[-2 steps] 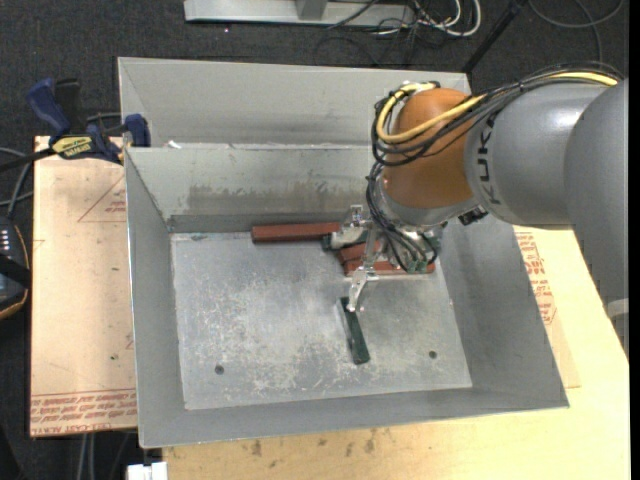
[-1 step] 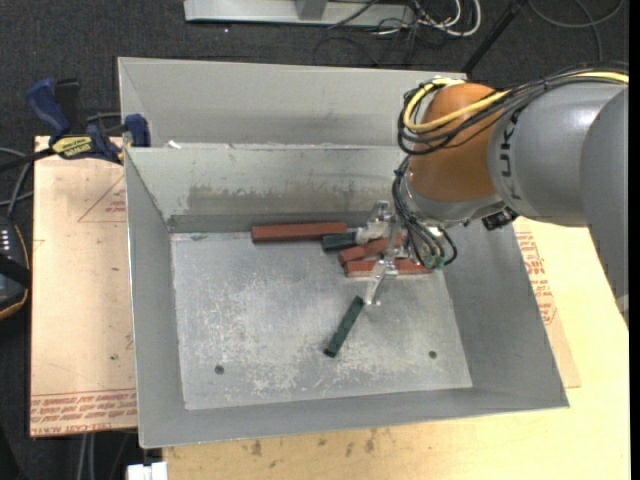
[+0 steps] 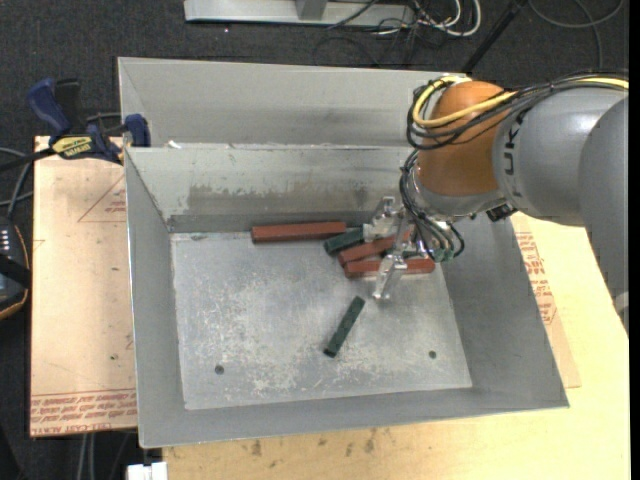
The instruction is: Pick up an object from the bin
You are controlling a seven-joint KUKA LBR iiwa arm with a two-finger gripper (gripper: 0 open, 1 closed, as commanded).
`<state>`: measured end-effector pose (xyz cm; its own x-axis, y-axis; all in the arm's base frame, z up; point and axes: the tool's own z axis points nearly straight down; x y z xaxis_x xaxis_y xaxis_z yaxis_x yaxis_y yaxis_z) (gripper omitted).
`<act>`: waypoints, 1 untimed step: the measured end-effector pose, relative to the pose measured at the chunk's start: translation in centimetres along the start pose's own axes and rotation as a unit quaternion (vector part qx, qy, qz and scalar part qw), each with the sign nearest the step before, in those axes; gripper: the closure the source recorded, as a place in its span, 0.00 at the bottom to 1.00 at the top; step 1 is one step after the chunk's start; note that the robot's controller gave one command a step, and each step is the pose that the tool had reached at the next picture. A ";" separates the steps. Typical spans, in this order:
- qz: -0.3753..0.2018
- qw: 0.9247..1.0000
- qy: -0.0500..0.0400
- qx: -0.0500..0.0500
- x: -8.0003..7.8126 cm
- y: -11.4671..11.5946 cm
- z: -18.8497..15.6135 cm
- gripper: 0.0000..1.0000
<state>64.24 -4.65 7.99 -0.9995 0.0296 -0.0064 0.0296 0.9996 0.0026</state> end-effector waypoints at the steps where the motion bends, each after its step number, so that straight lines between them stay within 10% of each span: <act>1: 0.002 1.000 -0.008 0.001 0.2 0.4 -0.5 1.00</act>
Offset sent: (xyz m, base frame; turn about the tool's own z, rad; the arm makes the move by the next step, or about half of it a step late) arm 0.0000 0.0000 0.0000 0.0000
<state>64.06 -4.22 8.49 -0.9992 0.0340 -0.0222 0.0340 0.9994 0.0007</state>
